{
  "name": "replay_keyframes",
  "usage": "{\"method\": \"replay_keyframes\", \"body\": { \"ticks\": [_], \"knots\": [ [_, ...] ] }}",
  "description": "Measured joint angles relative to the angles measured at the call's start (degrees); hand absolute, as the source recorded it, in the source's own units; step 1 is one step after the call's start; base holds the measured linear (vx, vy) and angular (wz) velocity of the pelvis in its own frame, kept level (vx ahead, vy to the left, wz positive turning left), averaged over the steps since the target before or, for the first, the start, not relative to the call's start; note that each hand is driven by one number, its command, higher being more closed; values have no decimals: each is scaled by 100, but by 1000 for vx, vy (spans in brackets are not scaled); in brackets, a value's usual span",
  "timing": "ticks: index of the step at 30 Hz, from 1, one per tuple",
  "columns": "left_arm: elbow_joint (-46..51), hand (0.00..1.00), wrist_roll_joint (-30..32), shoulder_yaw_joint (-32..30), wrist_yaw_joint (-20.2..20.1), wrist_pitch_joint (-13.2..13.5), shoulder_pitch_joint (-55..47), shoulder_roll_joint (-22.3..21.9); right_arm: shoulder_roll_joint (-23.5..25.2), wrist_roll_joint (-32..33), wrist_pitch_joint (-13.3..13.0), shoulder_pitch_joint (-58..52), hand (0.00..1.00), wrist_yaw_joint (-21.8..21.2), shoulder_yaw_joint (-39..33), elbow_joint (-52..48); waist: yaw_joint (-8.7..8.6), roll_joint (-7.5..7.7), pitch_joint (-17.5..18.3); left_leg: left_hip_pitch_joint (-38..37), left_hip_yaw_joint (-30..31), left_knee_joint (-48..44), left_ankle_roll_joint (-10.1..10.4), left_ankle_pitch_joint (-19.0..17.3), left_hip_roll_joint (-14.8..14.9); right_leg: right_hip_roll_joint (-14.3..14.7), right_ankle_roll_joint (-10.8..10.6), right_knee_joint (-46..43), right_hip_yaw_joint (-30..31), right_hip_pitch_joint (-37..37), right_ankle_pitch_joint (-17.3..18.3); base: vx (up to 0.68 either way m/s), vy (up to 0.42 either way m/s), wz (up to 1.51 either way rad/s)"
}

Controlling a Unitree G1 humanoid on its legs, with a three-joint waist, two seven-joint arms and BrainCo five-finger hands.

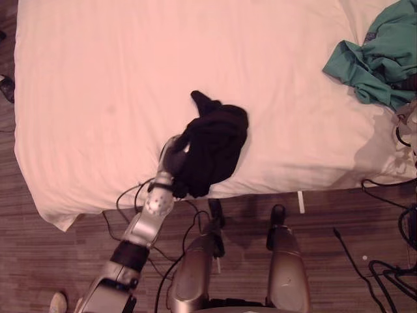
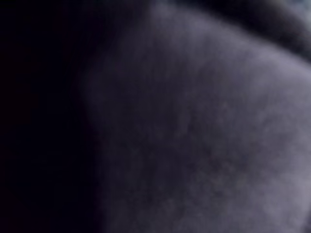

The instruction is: Tidy the bed and pick cloth on bed and put in laundry

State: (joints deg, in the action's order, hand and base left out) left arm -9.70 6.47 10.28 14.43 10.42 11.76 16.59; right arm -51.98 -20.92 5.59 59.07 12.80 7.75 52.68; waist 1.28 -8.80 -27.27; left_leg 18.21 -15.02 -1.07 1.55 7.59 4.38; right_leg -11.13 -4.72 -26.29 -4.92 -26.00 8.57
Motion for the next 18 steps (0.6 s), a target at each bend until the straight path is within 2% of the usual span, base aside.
{"method": "replay_keyframes", "body": {
  "ticks": [2, 4, 6, 7, 9, 10, 13, 16, 18],
  "knots": [
    [124, 100, -168, -258, -58, -22, -445, -18, -1, 83, -51, -148, 100, -25, -23, -91, 26, 9, -5, -1, -123, -94, 1, -100, 56, 10, 0, 6, 11, 11, 0, 8, -85, -13],
    [119, 100, -244, -509, -70, -102, -685, -182, 72, 242, -48, -699, 100, 5, -430, -566, 38, 21, -13, -77, -276, -71, -25, -117, 97, 12, 0, 37, 1, 94, 0, 28, -97, -2],
    [96, 100, -372, -751, -78, -154, -897, -477, 573, 447, -25, -1647, 100, 222, -1185, -1366, -12, 90, -55, -415, -299, 79, 8, -67, 102, 30, 0, 165, -53, 441, 0, 93, -72, 2],
    [86, 100, -471, -912, -108, -180, -1089, -588, 1167, 713, -4, -2409, 100, 378, -1707, -2072, -52, 184, -99, -736, -286, 178, 0, -59, 104, 69, -2, 306, -82, 791, 2, 138, -69, -4],
    [84, 100, -654, -1137, -164, -252, -1314, -694, 1927, 945, -27, -3271, 100, 501, -2118, -2901, -107, 296, -80, -1065, -274, 342, 15, -48, 119, 121, -1, 503, -124, 1146, 2, 124, -53, -3],
    [60, 100, -849, -1287, -176, -287, -1470, -777, 2511, 1081, -91, -3865, 100, 574, -2290, -3329, -146, 390, -13, -1276, -265, 458, 35, -32, 122, 161, -1, 617, -149, 1364, 2, 100, -42, -3],
    [23, 100, -1157, -1555, -185, -398, -1912, -1017, 4090, 1377, -300, -5361, 100, 585, -2345, -3881, -240, 717, 544, -1579, -252, 640, 84, -68, 129, 266, 3, 996, -157, 1738, -1, 167, -45, -7],
    [102, 100, -1263, -1645, -185, -494, -2239, -1418, 4995, 1607, -411, -6777, 100, 387, -1992, -4351, -310, 930, 1038, -1738, -200, 644, 146, -157, 134, 292, 55, 1409, -259, 2125, -47, 155, -20, 8],
    [132, 100, -1269, -1677, -189, -516, -2484, -1631, 5201, 1622, -511, -7364, 100, 162, -1596, -4500, -341, 996, 1203, -1864, -212, 644, 160, -192, 135, 306, 57, 1570, -255, 2315, -87, 109, 4, -7]
  ]
}}
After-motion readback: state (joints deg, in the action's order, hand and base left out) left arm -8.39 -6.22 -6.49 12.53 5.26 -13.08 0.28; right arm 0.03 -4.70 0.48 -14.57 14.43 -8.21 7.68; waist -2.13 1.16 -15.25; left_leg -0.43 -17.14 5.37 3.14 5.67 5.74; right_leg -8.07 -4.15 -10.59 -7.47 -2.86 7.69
